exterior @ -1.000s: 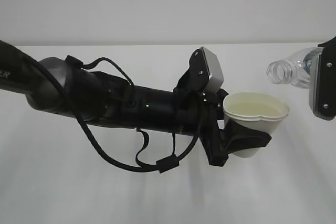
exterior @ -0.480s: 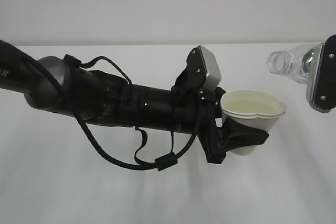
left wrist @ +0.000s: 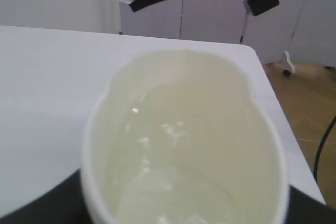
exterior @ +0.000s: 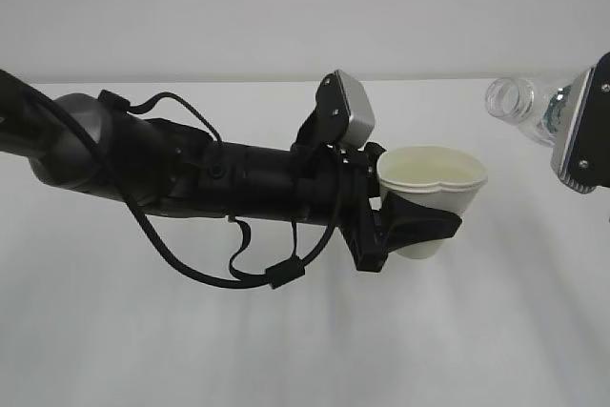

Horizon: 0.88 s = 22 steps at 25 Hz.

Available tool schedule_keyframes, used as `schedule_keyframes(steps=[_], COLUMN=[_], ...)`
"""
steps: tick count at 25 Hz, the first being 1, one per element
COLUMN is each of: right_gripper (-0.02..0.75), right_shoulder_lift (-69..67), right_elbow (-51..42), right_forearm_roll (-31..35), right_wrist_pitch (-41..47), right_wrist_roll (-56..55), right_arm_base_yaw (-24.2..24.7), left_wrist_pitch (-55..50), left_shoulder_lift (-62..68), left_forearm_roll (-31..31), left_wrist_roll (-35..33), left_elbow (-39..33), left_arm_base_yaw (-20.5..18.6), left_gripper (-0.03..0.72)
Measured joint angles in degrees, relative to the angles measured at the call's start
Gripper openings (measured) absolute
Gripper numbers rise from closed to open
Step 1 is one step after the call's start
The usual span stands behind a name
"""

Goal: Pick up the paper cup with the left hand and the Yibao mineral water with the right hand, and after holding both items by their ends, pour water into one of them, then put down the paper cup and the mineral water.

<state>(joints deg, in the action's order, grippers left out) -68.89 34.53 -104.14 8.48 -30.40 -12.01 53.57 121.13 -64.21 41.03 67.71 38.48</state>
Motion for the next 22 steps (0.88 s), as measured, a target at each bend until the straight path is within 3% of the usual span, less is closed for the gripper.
schedule_keyframes(steps=[10, 22], right_gripper=[0.456, 0.456], right_shoulder_lift=[0.0, 0.0], right_elbow=[0.0, 0.0], right_forearm_roll=[0.0, -0.1], right_wrist_pitch=[-1.04, -3.4], right_wrist_roll=[-4.89, -13.67], right_arm_base_yaw=[0.0, 0.0], left_wrist_pitch=[2.6, 2.76], left_shoulder_lift=[0.0, 0.0], left_forearm_roll=[0.24, 0.24], left_wrist_roll=[1.48, 1.48], left_elbow=[0.0, 0.0], left_arm_base_yaw=[-3.65, -4.83], left_gripper=[0.41, 0.41])
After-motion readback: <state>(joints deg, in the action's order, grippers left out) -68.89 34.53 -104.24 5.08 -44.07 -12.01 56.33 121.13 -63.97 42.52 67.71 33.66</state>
